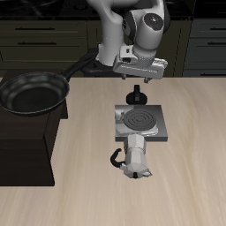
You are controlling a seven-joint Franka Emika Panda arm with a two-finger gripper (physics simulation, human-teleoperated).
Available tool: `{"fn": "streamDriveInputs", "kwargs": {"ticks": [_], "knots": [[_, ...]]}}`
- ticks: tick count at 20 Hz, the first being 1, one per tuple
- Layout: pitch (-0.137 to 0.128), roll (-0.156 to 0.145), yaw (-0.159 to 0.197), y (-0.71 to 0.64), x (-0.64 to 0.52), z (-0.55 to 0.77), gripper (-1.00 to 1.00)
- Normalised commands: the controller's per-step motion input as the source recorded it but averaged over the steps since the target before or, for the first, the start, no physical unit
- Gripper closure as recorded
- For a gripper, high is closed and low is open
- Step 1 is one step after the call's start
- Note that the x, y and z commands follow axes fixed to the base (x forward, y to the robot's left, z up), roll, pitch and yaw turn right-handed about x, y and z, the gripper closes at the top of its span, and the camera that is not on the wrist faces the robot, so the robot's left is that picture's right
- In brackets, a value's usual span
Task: Place the moka pot on the stove and turn on the stove
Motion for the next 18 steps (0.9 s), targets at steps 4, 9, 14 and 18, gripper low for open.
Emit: {"fn": "streamDriveInputs", "kwargs": {"ticks": [4, 9, 14, 18], "knots": [[0.043, -0.008, -0.025, -0.04, -0.05, -0.22, -1.00], [0.012, 0.029, -0.002, 0.04, -0.11, -0.08, -1.00], [-0.016, 0.029, 0.040, 0.06, -0.16, -0.10, -1.00], [-0.051, 0.033, 0.091, 0.10, -0.25, -0.23, -1.00]]}}
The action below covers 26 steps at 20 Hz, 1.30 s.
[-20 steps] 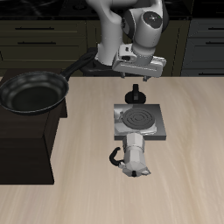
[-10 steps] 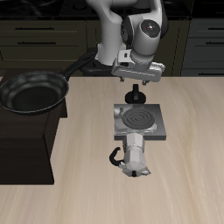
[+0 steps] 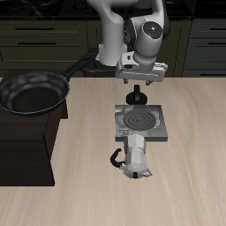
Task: Place the moka pot on the stove and turn on the stove
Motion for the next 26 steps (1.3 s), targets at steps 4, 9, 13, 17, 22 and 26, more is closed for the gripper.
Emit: {"fn": "streamDriveInputs", "kwargs": {"ticks": [4, 9, 13, 17, 22, 26], "knots": [[0.018, 0.045, 0.041, 0.10, -0.16, -0.31, -1.00], [-0.039, -0.006, 0.034, 0.01, -0.08, -0.13, -1.00], [0.008, -0.002, -0.009, -0.02, -0.01, -0.18, -1.00], [0.056, 0.019, -0.023, -0.12, 0.04, -0.21, -1.00], [0.032, 0.005, -0.038, -0.23, 0.03, -0.12, 1.00], [0.007, 0.004, -0.031, -0.13, -0.02, 0.04, 1.00]]}}
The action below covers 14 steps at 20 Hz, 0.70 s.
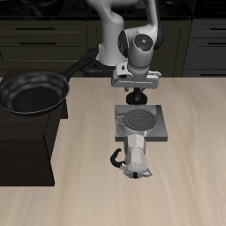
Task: Place the moka pot on the stove and turn on the stove
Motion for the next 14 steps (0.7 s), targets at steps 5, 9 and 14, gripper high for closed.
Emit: {"fn": "streamDriveInputs", "kwargs": {"ticks": [5, 9, 14], "knots": [[-0.020, 0.003, -0.016, -0.09, -0.02, 0.10, 1.00], [-0.023, -0.016, 0.020, -0.10, 0.09, 0.07, 1.00], [-0.020, -0.023, 0.016, -0.14, 0.16, 0.08, 1.00]]}}
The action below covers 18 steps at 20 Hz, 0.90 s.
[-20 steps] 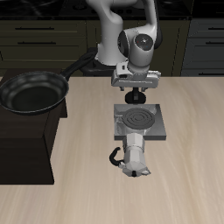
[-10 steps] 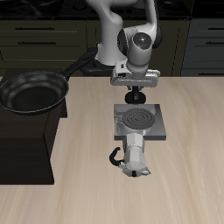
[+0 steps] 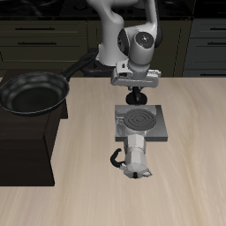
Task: Place the moka pot on the stove and turn on the stove
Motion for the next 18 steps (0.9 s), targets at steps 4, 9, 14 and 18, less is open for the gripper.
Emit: {"fn": "streamDriveInputs", "kwargs": {"ticks": [4, 9, 14, 18], "knots": [[-0.026, -0.005, 0.016, -0.06, 0.06, 0.08, 1.00], [-0.071, -0.026, 0.040, -0.17, 0.17, 0.26, 1.00], [-0.090, -0.052, 0.070, -0.25, 0.22, 0.39, 1.00], [-0.049, -0.044, 0.067, -0.26, 0.31, 0.34, 1.00]]}}
